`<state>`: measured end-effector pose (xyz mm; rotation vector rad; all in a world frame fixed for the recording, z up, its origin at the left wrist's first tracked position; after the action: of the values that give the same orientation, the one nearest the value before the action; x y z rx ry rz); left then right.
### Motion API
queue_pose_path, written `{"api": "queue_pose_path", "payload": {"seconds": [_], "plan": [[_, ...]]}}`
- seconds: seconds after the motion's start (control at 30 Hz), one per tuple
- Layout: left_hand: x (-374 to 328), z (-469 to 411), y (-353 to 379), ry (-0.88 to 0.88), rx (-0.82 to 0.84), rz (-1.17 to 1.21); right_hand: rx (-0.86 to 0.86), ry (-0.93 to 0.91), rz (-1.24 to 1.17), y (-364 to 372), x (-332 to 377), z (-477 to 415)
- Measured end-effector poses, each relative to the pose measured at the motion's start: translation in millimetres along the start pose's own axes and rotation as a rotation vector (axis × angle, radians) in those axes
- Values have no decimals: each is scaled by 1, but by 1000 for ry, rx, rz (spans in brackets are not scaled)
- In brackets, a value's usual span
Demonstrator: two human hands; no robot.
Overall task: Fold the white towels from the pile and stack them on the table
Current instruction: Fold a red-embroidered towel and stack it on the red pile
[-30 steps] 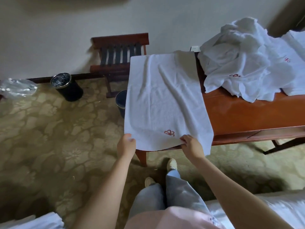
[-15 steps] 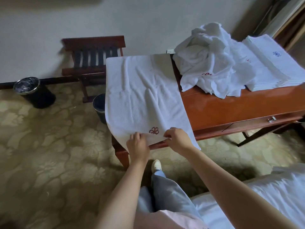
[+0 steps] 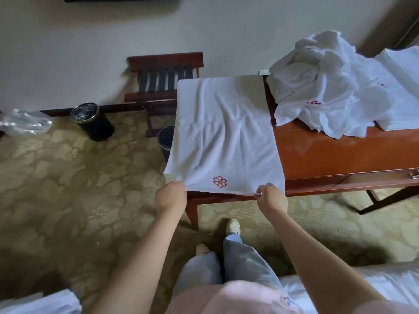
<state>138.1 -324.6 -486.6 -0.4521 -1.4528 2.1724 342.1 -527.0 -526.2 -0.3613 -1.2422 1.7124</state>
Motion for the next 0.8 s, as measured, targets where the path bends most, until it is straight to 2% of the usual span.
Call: {"api": "queue_pose_path", "payload": {"seconds": [0.07,0.13,0.27,0.33,0.37,0.53,0.8], "plan": [[4,0,9,-62,28,71,-36,38,-92,-1,-4,0],[6,0,19,-119,45,260,-105,53,-261,-6,-5,1],[-1,-8,20,-174,86,927,-282,95,-520,-34,0,9],[-12,-11,4,-173,36,1231,-345,97,-610,-54,8,11],[-16,-12,-7,-152,-23,1292,-373,73,-646,-66,14,11],[-19,-16,-79,22,-342,1020,-570,-128,-599,-130,41,16],[-17,-30,-190,195,-561,853,-748,-321,-617,-211,81,13]]}}
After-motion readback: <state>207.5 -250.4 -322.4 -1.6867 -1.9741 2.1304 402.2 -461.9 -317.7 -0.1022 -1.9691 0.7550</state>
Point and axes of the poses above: each hand's wrist, its own z-axis away from the middle knuckle, its own y-axis out of the palm, x = y × z, the point moved 3 cm from there along -z, towards the middle knuckle, and after that the axes turned 13 degrees about x, right-handed, at the moved point
